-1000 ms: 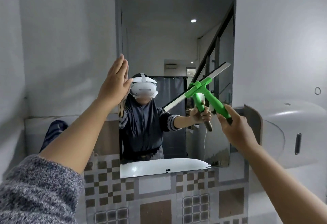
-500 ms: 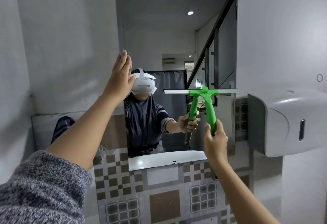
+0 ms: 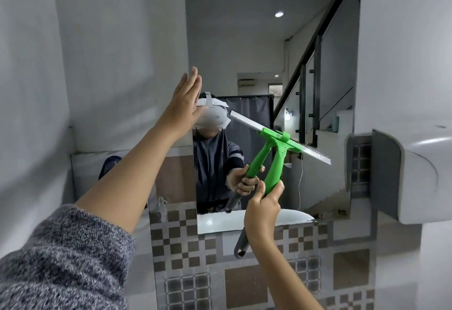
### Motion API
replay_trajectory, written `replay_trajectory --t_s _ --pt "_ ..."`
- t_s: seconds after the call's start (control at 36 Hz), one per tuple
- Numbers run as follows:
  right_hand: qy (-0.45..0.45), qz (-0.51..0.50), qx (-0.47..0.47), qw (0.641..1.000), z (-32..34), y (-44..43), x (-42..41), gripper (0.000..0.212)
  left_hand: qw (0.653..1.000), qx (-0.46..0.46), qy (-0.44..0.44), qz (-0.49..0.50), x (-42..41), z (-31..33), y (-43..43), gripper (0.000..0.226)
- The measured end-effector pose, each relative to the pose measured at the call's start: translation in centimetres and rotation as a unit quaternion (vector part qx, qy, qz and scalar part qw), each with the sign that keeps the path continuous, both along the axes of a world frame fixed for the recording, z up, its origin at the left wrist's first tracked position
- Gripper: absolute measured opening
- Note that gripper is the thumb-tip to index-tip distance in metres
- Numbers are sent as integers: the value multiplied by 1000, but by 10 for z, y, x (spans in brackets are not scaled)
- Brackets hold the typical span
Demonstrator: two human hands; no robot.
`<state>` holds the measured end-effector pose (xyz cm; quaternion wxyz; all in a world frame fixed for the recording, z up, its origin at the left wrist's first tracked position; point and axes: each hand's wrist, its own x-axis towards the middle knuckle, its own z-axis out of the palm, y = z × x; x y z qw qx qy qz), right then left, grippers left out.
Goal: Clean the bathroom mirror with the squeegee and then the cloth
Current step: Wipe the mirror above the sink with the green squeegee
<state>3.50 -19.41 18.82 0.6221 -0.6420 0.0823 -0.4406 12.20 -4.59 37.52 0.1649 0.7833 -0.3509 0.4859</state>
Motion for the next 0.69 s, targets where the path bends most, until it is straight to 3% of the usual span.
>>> replay_trajectory --t_s 0.36,0.69 --pt "26 35 -91 995 -30 32 2 44 1000 23 2 -16 -2 -1 7 75" --pt "79 23 -188 979 -45 25 -5 48 999 -28 11 -34 1 -7 3 74"
